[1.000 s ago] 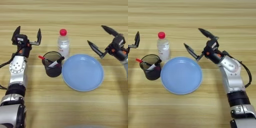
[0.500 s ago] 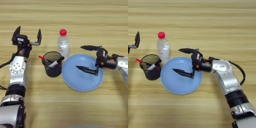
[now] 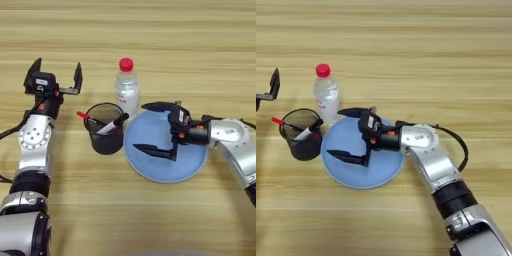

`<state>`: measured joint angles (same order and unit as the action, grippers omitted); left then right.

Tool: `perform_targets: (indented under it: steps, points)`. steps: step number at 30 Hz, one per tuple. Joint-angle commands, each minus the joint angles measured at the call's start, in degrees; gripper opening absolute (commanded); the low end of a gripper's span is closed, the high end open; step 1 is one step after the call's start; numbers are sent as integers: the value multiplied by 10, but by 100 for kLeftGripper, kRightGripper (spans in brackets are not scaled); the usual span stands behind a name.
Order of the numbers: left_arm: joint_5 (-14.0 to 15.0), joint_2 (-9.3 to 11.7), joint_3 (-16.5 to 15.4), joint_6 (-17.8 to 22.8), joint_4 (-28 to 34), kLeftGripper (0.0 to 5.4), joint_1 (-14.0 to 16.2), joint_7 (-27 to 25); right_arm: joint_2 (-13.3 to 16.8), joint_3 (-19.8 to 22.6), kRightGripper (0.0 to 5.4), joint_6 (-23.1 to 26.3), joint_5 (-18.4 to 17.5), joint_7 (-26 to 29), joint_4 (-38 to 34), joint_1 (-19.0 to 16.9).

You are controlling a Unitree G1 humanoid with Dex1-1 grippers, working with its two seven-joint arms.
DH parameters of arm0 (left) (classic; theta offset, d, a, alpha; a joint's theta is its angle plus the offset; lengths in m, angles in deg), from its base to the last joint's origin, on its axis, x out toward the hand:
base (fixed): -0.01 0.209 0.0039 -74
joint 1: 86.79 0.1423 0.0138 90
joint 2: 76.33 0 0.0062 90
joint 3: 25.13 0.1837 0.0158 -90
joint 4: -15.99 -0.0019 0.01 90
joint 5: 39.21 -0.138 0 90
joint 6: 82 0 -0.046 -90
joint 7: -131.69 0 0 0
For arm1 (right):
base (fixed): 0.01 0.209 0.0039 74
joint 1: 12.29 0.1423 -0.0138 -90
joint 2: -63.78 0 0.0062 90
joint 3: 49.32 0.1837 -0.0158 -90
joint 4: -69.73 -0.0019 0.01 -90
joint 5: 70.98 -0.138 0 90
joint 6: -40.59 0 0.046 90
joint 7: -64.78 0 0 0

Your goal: Move the objects on the table

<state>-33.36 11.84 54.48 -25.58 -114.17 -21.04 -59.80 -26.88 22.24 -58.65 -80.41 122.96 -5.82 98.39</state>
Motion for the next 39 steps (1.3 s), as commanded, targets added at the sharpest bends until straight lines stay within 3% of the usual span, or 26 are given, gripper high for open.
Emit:
perform_targets:
  steps: [1,13,33,39]
  points:
    - [-15,7,7,25,-10,536,3,4,-18,-8,540,4,13,-16,6,5]
    - [-19,7,7,32,-17,536,1,7,-64,-17,540,10,48,-79,50,15]
    - [-13,2,8,34,-40,536,-7,8,-91,-43,540,40,58,-68,48,19]
    - [-11,2,7,35,-44,536,-9,5,-115,-51,540,28,83,-104,78,36]
